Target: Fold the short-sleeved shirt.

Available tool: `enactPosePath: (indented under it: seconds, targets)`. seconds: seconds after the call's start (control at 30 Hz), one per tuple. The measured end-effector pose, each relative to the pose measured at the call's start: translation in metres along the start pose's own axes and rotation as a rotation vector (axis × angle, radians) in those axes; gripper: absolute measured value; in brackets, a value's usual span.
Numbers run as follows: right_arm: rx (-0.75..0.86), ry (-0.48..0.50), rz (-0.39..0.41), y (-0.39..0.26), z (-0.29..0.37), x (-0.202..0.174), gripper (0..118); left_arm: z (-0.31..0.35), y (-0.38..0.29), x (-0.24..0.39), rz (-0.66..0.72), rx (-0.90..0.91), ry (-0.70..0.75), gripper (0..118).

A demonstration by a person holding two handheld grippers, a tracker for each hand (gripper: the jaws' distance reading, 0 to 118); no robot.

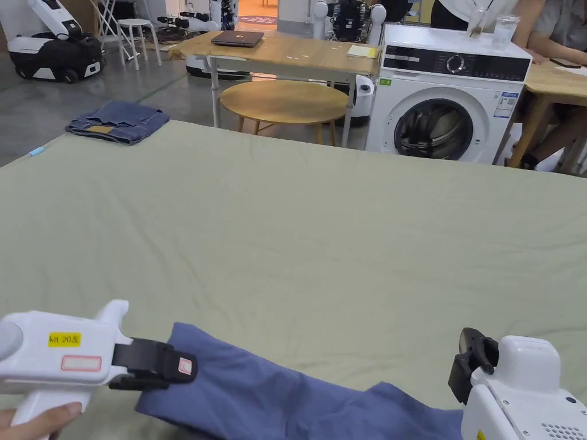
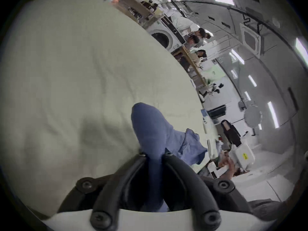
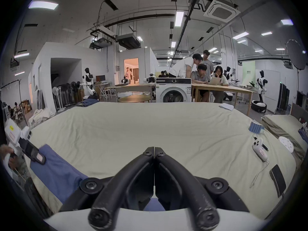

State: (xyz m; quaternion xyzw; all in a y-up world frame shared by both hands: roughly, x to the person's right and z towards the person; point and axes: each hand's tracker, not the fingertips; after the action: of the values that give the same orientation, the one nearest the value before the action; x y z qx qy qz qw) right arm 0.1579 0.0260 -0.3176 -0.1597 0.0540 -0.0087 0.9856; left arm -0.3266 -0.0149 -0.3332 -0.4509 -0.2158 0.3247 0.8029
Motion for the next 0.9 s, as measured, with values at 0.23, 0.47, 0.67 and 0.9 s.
enactPosePath:
  seconds: [0.23, 0.47, 0.67, 0.9]
  targets:
    - [-0.011, 0.030, 0.024, -0.003, -0.006, -0.003, 0, 0.054, 0.013, 0.036, -0.063, 0.045, 0.220, 5]
    - [-0.022, 0.039, 0.034, -0.005, -0.008, -0.005, 0, 0.026, 0.011, 0.090, -0.106, -0.011, 0.245, 5]
    - [-0.028, 0.041, 0.052, -0.009, -0.004, -0.003, 0, -0.025, 0.005, 0.148, -0.186, -0.111, 0.197, 5]
    - [-0.046, 0.029, 0.048, -0.018, -0.001, 0.003, 0, -0.115, -0.006, 0.179, -0.187, -0.242, 0.199, 5]
